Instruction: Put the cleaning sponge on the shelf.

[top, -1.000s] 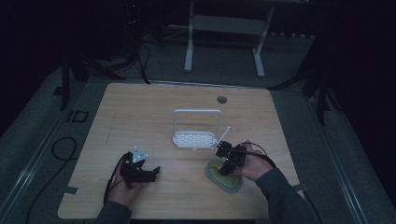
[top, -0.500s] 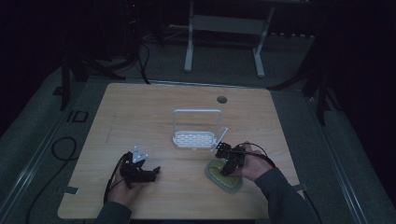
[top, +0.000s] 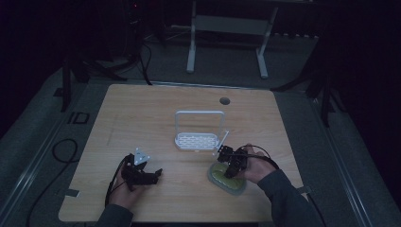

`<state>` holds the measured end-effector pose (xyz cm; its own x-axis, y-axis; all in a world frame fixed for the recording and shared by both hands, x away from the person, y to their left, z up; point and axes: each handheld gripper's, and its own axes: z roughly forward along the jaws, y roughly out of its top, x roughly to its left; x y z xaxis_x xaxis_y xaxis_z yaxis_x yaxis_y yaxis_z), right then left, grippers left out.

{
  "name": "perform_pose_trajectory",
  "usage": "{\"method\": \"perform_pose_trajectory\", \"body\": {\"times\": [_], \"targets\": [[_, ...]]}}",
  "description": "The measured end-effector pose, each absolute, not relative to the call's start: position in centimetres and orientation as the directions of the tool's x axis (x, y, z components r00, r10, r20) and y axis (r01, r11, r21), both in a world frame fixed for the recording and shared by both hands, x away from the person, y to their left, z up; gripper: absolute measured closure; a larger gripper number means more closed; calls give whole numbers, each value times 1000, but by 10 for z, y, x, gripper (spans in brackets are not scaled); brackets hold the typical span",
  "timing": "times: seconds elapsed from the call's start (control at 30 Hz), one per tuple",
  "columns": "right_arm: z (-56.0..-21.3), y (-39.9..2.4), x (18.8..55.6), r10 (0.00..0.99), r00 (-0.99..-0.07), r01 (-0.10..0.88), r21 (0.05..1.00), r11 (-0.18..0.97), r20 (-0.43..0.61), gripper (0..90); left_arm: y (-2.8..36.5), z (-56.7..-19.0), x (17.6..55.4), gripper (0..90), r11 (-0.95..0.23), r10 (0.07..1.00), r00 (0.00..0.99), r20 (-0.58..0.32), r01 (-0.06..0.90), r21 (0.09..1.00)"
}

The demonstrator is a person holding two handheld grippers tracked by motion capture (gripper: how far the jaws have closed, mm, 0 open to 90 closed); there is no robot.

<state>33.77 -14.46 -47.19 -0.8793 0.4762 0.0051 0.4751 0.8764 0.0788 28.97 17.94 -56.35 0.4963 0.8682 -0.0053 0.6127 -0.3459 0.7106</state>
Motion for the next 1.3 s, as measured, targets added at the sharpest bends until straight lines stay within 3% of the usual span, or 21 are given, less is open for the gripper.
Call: {"method": "perform_pose_trajectory", "body": {"times": [1.3], "targets": [[-459,-134,342,379,-923,370,131,920,-57,715,179,-564,290,122,-346,868,496,-5,612,711]]}}
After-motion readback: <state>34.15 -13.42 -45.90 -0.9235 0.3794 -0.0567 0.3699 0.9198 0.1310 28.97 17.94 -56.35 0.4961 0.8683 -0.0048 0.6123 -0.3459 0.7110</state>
